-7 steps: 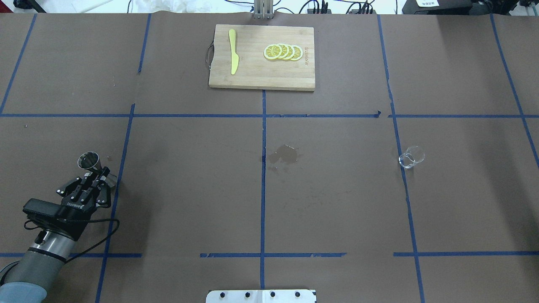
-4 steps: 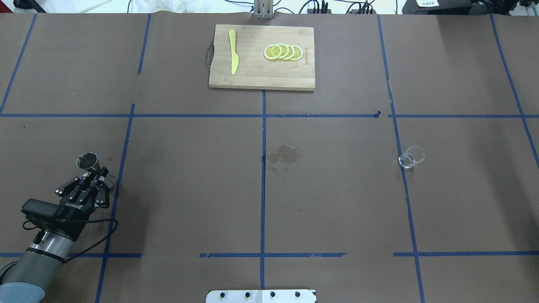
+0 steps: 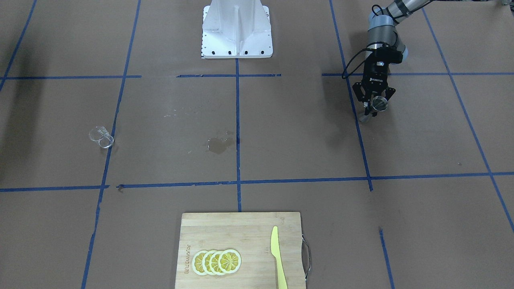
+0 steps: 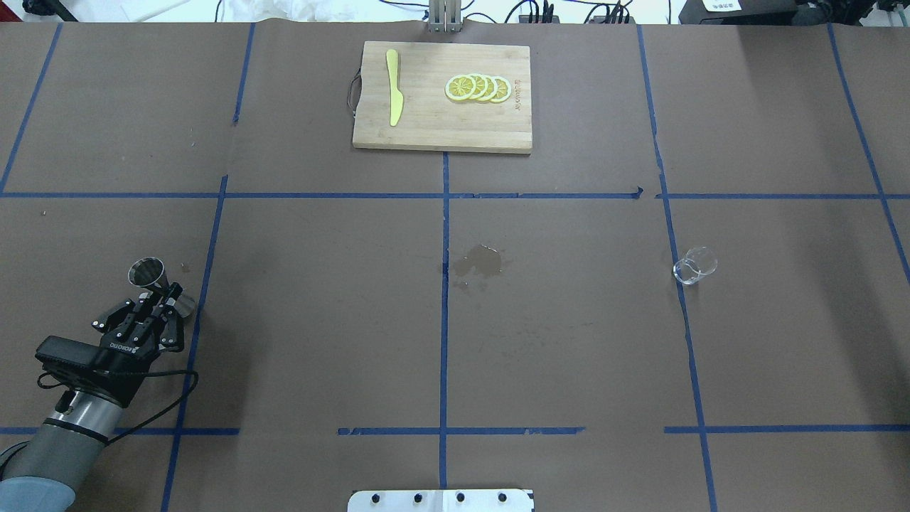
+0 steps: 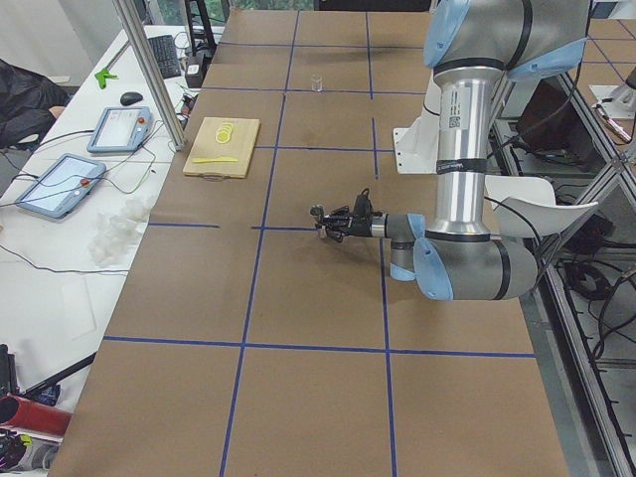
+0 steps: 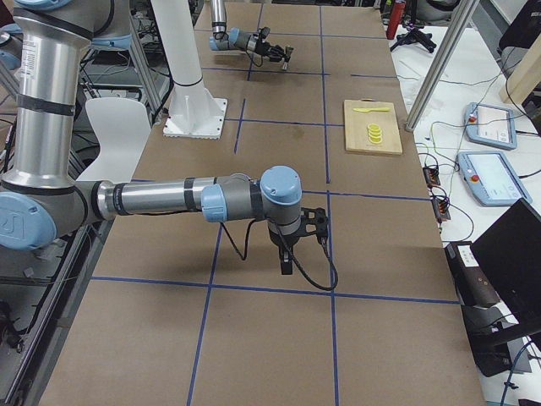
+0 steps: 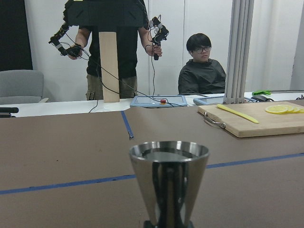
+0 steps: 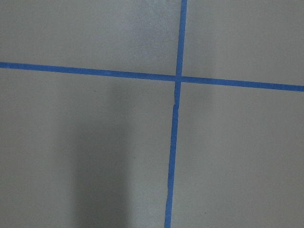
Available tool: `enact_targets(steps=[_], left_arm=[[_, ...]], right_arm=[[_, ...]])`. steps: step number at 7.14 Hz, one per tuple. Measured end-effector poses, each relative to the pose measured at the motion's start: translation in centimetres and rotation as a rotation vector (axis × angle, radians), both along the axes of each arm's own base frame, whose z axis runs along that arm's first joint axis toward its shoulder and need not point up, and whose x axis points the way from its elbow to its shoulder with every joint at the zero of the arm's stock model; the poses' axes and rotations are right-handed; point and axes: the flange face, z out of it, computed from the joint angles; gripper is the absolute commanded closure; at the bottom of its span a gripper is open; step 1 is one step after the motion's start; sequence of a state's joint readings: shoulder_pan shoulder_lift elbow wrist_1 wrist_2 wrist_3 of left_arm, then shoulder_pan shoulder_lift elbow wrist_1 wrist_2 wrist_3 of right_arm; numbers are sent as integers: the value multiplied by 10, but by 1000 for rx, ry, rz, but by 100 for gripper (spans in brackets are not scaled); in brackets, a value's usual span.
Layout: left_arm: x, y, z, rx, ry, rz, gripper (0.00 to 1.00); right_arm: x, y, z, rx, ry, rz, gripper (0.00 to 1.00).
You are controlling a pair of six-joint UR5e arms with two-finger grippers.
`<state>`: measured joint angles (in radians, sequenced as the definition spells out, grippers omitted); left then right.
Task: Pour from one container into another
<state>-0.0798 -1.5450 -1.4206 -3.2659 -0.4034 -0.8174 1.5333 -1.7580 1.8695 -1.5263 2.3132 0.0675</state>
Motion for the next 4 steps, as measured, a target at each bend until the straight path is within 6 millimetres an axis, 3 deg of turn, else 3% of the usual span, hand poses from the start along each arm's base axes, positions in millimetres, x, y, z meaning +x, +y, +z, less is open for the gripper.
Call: enact_targets(steps=[4], left_arm=[[3, 1, 1, 0, -2, 2, 75]], right_arm=[[0, 0, 0, 0, 0, 1, 0]])
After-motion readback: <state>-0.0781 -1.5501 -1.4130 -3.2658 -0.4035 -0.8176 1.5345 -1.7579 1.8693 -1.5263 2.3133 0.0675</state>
